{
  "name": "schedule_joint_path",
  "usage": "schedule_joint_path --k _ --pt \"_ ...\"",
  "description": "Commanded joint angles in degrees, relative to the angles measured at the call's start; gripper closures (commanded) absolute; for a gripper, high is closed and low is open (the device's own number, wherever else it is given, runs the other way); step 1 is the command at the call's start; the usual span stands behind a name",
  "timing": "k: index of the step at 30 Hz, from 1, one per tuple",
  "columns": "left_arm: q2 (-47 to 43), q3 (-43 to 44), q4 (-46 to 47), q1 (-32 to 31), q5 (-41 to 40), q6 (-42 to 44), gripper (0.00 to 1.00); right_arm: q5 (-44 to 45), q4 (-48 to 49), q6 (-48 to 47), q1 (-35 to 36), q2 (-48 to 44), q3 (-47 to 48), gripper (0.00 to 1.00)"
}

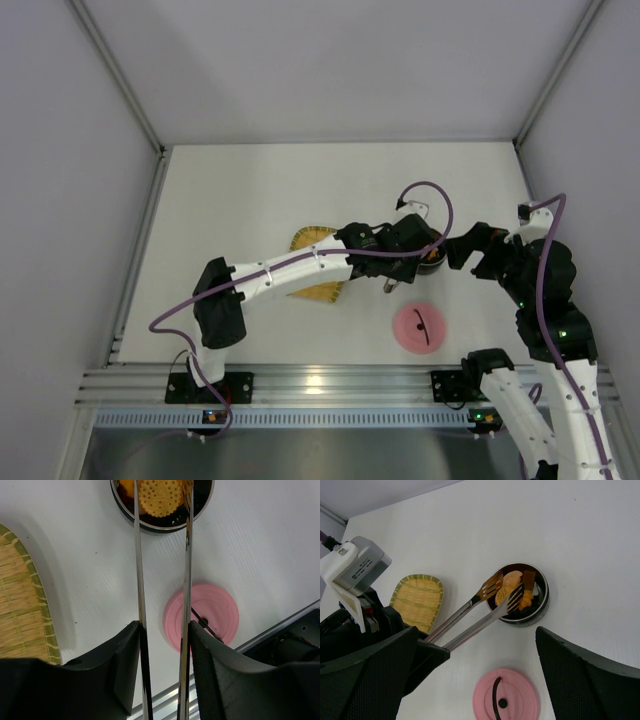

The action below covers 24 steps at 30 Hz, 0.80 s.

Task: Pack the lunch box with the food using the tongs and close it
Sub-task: Place the fake food in the packing box.

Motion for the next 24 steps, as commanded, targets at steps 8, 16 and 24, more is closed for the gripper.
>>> schedule_joint_path --k 8,16,24 --pt "-2.56 0.94 1.77 -0.76 -0.87 1.53 0.49 0.25 0.13 -0.77 -0.61 0.5 2.81 0.01" --pt "-5.2 0.42 3.61 -1.46 -1.48 2.76 0.49 0.33 0.13 -0.77 -0.61 0.5 2.72 0.01" --pt "-8.18 0.59 4.59 -1.46 -2.62 4.07 0.48 0.25 0.04 -0.69 -0.61 0.24 2.46 0.0"
